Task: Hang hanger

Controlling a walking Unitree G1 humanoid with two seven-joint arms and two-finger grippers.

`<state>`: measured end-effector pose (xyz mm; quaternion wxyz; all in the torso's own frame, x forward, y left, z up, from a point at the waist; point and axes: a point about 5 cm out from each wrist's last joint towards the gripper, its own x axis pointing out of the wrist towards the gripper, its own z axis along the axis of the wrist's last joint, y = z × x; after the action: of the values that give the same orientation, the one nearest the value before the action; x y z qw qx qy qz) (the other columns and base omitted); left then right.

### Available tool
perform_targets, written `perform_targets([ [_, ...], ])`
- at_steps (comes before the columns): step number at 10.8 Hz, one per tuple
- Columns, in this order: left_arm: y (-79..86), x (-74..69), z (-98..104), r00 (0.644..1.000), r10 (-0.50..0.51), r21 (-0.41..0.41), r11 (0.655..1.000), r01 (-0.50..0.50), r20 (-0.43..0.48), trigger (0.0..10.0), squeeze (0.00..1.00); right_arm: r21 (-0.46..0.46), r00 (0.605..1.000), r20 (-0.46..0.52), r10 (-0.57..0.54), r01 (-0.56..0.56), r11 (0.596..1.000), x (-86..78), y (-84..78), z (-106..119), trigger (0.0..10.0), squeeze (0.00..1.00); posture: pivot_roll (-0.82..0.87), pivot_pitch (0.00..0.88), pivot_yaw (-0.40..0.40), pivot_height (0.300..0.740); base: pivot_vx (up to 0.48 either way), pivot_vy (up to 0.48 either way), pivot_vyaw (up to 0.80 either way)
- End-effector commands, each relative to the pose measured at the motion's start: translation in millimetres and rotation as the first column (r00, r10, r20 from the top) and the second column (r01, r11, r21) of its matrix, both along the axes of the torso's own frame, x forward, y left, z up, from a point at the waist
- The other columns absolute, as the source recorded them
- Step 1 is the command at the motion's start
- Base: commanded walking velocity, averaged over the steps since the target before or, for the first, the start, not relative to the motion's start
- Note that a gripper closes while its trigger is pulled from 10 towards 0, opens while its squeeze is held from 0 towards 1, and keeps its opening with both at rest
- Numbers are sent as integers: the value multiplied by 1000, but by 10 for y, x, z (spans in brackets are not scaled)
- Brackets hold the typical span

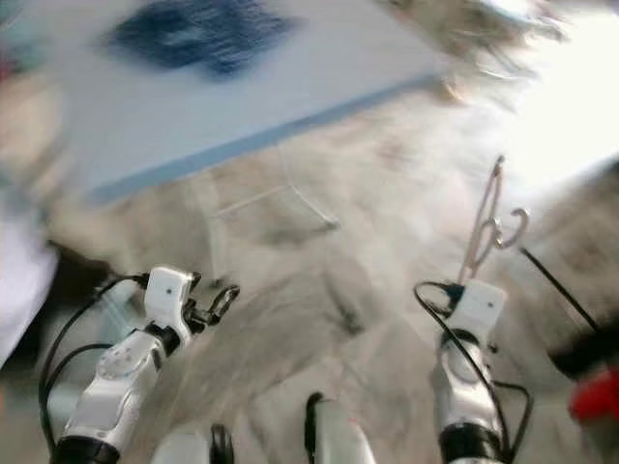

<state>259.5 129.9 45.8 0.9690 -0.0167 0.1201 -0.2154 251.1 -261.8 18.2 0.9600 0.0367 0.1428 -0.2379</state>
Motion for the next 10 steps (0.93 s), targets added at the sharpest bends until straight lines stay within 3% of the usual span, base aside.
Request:
perform_targets([
  [1, 17, -36, -17, 1000, -12, 4, 1000, 12, -14, 10000, 0, 4, 1000, 9, -7, 7, 1000, 19, 11, 25, 10000, 0, -19, 196, -19, 740, 379, 0, -800],
  [7, -11, -50, -23, 998, -54, -3, 999, 54, -34, 10000, 0, -6, 1000, -2, -11, 11, 1000, 35, 21, 24, 10000, 0, -11, 188, -18, 740, 331, 0, -800],
  [10, -14, -37, -21, 998, -50, 16, 999, 50, -29, 10000, 0, 1, 1000, -8, -22, 22, 1000, 30, 30, 11, 10000, 0, -13, 184, -14, 740, 0, 0, -800],
])
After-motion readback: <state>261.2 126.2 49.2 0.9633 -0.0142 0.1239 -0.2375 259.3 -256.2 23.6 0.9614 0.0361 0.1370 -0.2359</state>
